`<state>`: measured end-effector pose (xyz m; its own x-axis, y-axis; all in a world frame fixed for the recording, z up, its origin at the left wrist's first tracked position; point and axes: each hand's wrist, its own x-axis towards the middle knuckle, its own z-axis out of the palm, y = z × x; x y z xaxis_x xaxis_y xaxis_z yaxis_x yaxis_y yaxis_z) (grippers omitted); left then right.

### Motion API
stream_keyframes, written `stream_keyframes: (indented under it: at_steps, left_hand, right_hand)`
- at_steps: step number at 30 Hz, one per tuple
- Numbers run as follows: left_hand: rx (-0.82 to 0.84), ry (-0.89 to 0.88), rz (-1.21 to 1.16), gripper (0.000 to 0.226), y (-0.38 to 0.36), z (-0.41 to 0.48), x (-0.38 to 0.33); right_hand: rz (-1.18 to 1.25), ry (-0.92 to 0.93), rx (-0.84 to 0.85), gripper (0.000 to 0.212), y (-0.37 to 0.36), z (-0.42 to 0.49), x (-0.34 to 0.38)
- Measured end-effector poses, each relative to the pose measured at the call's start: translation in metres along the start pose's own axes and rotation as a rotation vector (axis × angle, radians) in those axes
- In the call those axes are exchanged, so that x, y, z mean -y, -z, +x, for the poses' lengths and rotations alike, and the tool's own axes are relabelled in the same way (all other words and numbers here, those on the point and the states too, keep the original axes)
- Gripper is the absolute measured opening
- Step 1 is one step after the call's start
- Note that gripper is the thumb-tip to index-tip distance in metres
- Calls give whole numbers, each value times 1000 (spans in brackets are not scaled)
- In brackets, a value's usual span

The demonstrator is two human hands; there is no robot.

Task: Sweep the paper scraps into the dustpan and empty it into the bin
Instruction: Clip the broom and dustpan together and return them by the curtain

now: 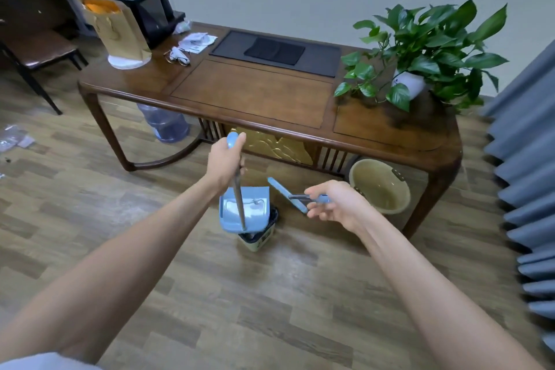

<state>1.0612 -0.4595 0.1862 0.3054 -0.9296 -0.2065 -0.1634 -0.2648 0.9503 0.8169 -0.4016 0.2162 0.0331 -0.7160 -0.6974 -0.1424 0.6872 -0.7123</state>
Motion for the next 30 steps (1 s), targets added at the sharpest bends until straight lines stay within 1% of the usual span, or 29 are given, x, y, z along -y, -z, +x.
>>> stream_keyframes:
  at_steps: [2,3,4,5,6,7,8,9,10,12,13,14,15,16,17,20,21,23,24,25,27,29,30]
  left_hand:
    - [175,85,-276,23,-5,-10,-18]
    - [252,116,-348,18,-8,-19,-26]
    - [304,139,-360,13,-12,-28,-32]
    - [327,149,-346,14,-16,-37,-36]
    - [330,151,-332,21,-20,-42,-38]
    - [329,143,-326,29,-25,-47,-39]
    - [332,131,-314,37,-31,-53,-40]
    - [331,120,-295,47,-39,-59,-42]
    - [331,114,-282,56,-46,-67,-46]
    - [341,93,-277,65,-66,-84,-53]
    - [348,70,-275,70,-76,-92,-58]
    - [353,50,-273,79,-85,-100,-64]
    - [360,32,-266,89,-92,-106,-71]
    - [368,16,-255,95,-97,-111,-78]
    - [375,-4,-244,93,-103,-117,-85]
    - [373,-70,-207,79,-115,-133,-105]
    - [367,-88,-196,83,-120,-141,-112]
    - [352,-103,-147,100,-128,-156,-123]
    - [353,-110,-124,105,-132,-164,-127]
    - [365,-121,-110,106,-137,-173,-130]
    - [355,-158,-82,94,-151,-194,-137]
    - [280,-222,-66,74,-166,-216,-143]
    - [230,-252,-71,67,-174,-226,-145]
  right_hand:
    - [61,50,32,37,12,-10,19]
    - [73,95,46,43,17,-16,30]
    - [84,136,57,52,20,-21,40]
    - [79,171,65,63,24,-27,50]
    - [61,206,76,71,26,-36,61]
    - [17,245,74,75,28,-45,69]
    - [-45,285,55,73,30,-56,76]
    - [-132,333,13,67,32,-66,80]
    - [-238,399,-45,54,33,-76,83]
    - [-461,590,-193,27,39,-92,85]
    - [-563,692,-263,21,43,-100,87]
    - [-662,778,-324,20,47,-108,90]
    - [-761,836,-378,24,53,-118,94]
    - [-839,873,-422,30,59,-125,98]
    - [-884,888,-456,34,66,-132,101]
    - [-840,944,-491,37,88,-143,108]
    - [-824,960,-525,38,95,-148,109]
    - [-800,981,-586,41,105,-155,112]
    - [-784,986,-600,43,111,-160,113]
    - [-764,982,-605,43,116,-166,113]
    - [-722,975,-595,42,127,-179,112]
    - [-683,975,-577,39,134,-193,108]
    - [-668,977,-569,36,138,-199,105]
